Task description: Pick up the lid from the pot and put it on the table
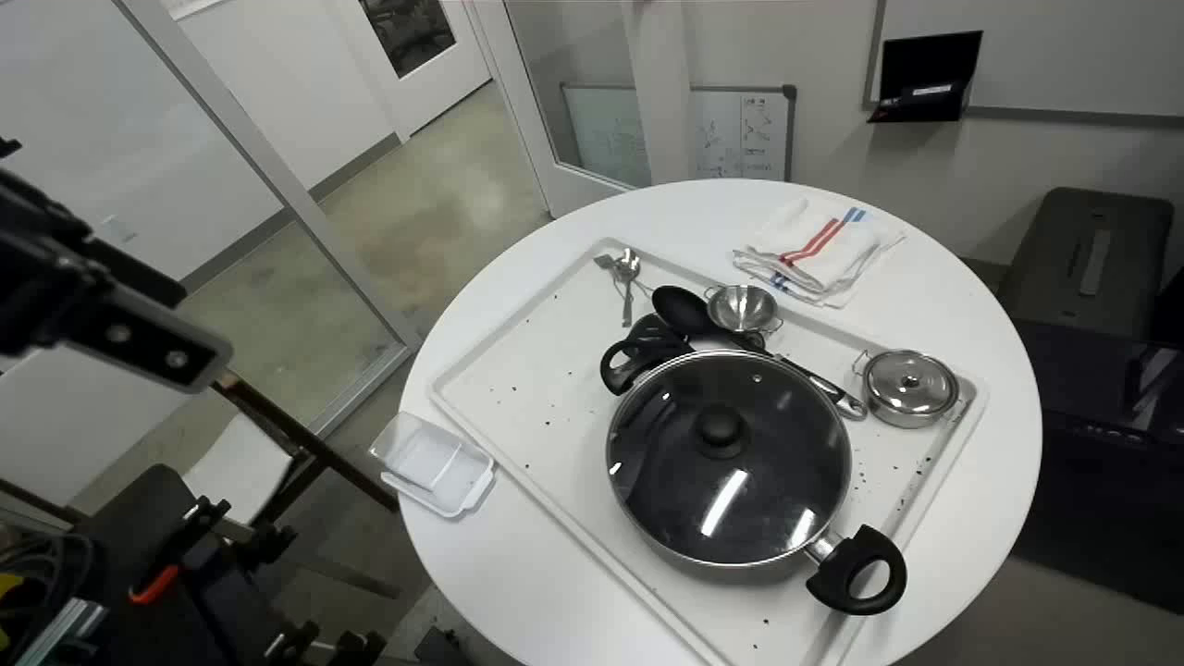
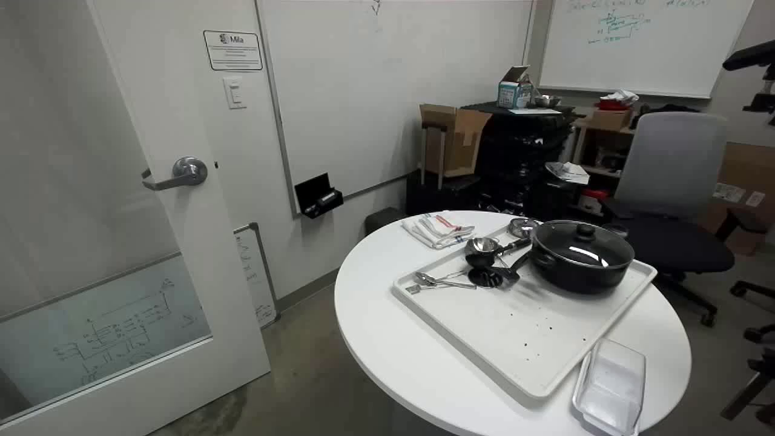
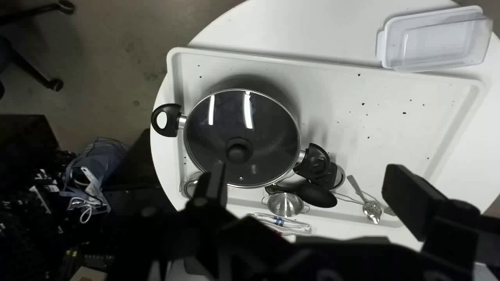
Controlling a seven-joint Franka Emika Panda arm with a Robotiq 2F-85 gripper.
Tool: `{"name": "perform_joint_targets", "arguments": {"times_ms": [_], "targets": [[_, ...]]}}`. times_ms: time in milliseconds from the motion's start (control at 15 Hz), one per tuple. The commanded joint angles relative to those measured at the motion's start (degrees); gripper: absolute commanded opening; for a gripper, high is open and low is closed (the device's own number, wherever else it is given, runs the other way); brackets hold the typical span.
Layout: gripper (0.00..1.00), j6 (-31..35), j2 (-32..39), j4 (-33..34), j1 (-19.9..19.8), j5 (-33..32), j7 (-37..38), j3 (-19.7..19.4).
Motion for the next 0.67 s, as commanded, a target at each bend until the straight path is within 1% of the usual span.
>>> {"name": "perform_joint_targets", "arguments": {"times_ms": [0, 467, 600], "targets": [[1.00, -0.1, 0.0, 0.1, -0.4, 0.5, -0.3, 0.5], [1.00, -0.1, 0.0, 0.1, -0.4, 0.5, -0.3, 0.5], [1.00, -0.6, 1.6, 1.1, 0.0, 0.7, 0.0, 0.9]]}}
